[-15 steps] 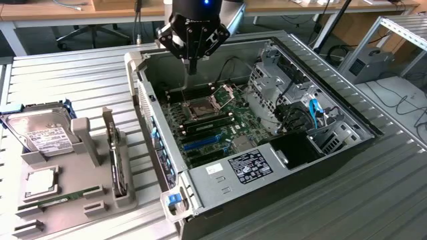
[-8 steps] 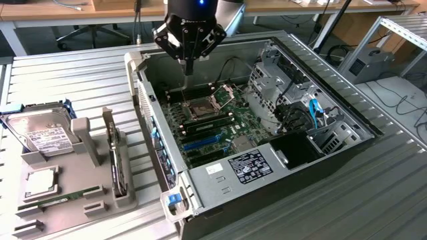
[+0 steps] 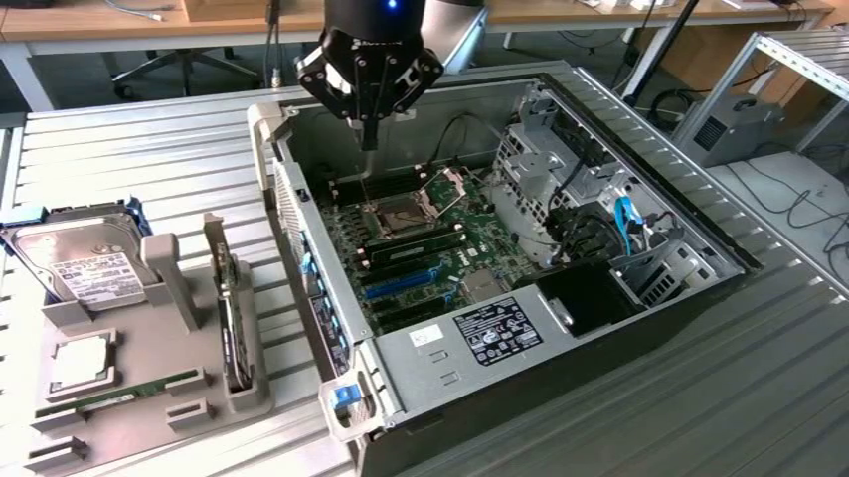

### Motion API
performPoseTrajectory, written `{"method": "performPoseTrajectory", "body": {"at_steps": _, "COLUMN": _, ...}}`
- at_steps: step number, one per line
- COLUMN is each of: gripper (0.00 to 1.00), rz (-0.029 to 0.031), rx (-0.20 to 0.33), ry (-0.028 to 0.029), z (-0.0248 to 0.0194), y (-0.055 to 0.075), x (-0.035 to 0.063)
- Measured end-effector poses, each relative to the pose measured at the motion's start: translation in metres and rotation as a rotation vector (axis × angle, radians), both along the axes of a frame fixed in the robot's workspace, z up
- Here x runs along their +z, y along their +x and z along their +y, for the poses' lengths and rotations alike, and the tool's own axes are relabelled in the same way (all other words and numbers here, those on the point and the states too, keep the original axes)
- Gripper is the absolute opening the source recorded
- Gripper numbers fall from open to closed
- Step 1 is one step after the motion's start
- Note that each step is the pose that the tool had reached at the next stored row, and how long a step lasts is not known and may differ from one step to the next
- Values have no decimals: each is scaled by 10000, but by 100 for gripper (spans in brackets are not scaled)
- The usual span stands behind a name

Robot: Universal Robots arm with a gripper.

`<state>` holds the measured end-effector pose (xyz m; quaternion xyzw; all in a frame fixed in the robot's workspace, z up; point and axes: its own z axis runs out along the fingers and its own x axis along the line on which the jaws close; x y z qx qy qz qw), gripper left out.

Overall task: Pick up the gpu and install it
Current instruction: 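Reach for the gpu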

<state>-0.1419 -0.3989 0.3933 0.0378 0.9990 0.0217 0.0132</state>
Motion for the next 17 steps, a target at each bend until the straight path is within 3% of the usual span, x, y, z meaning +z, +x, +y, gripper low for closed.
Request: {"method": "performPoseTrajectory", "body": {"at_steps": 17, "gripper": 11, "rz": -1, "rx": -1, "ry": 1, "z": 0, "y": -130, "x": 0}}
